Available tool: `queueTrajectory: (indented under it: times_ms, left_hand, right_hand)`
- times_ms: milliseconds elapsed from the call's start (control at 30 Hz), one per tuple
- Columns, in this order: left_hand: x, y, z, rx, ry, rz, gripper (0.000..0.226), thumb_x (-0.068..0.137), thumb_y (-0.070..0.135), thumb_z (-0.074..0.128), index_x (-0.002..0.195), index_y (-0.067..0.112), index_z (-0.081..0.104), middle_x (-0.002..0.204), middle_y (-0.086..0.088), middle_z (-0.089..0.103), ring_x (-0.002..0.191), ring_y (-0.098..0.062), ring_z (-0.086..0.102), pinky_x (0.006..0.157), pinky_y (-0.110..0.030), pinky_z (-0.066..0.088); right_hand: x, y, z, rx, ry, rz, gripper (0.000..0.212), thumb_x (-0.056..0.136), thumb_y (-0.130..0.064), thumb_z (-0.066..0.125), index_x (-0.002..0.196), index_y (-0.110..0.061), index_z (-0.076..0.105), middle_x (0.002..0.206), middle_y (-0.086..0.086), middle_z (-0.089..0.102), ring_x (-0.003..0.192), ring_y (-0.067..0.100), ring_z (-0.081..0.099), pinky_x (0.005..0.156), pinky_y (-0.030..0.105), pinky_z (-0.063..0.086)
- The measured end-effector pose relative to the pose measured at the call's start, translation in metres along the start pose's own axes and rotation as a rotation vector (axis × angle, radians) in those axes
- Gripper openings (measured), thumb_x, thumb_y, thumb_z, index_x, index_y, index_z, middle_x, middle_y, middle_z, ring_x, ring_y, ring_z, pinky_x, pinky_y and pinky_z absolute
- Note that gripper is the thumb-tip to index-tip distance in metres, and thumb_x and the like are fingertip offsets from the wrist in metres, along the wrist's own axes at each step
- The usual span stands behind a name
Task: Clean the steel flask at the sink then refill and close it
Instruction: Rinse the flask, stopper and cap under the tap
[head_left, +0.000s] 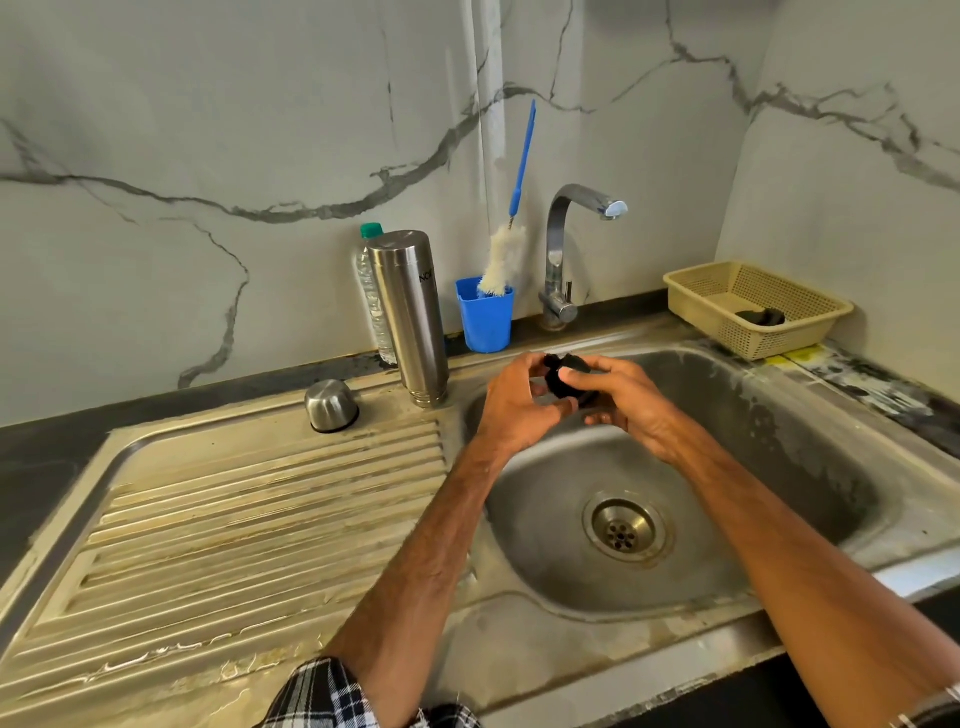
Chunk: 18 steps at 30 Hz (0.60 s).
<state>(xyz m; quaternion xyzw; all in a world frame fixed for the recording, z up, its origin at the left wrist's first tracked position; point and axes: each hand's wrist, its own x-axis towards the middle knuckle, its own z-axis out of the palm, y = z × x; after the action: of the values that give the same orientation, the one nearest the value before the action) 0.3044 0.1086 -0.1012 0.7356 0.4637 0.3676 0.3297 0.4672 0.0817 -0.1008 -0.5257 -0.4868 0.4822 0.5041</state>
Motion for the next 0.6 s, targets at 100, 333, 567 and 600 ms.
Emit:
queueTrajectory:
  times_ms: [100,333,567,600]
  left_hand:
    - [-0.002,0.0018,-0.0016,0.027,0.031,0.062,0.058,0.081,0.028,0.086,0.131,0.016,0.061,0.125,0.002,0.067,0.106,-0.009,0.062,0.084,-0.015,0.049]
    - [-0.0035,-0.0011,-0.0053,0.078,0.116,0.155,0.056,0.076,0.031,0.088,0.126,0.019,0.067,0.117,0.006,0.071,0.105,-0.006,0.061,0.086,-0.013,0.044]
    - [-0.0042,-0.0044,-0.0056,0.14,0.12,0.222,0.027,0.079,0.031,0.085,0.103,0.021,0.08,0.089,0.008,0.078,0.083,-0.005,0.07,0.08,-0.033,0.059]
    - [-0.004,-0.0042,-0.0045,0.167,0.125,0.226,0.022,0.081,0.03,0.084,0.1,0.02,0.08,0.086,0.007,0.078,0.079,-0.007,0.07,0.077,-0.035,0.059]
  right_hand:
    - [0.0024,0.0018,0.0001,0.012,-0.06,0.0,0.035,0.09,-0.033,0.072,0.122,-0.018,0.068,0.109,0.008,0.075,0.101,0.025,0.067,0.067,0.029,0.052]
    - [0.0019,0.0014,-0.0014,0.084,-0.139,-0.008,0.038,0.093,-0.022,0.068,0.129,-0.011,0.062,0.116,0.011,0.073,0.103,0.025,0.071,0.086,0.038,0.059]
    - [0.0022,0.0056,0.0053,0.139,-0.119,0.05,0.035,0.094,-0.023,0.066,0.121,0.0,0.065,0.113,0.019,0.072,0.107,0.031,0.07,0.093,0.044,0.058]
    - [0.0022,0.0055,0.0062,0.153,-0.112,0.064,0.035,0.094,-0.025,0.066,0.118,0.001,0.066,0.113,0.022,0.071,0.106,0.032,0.07,0.092,0.043,0.058]
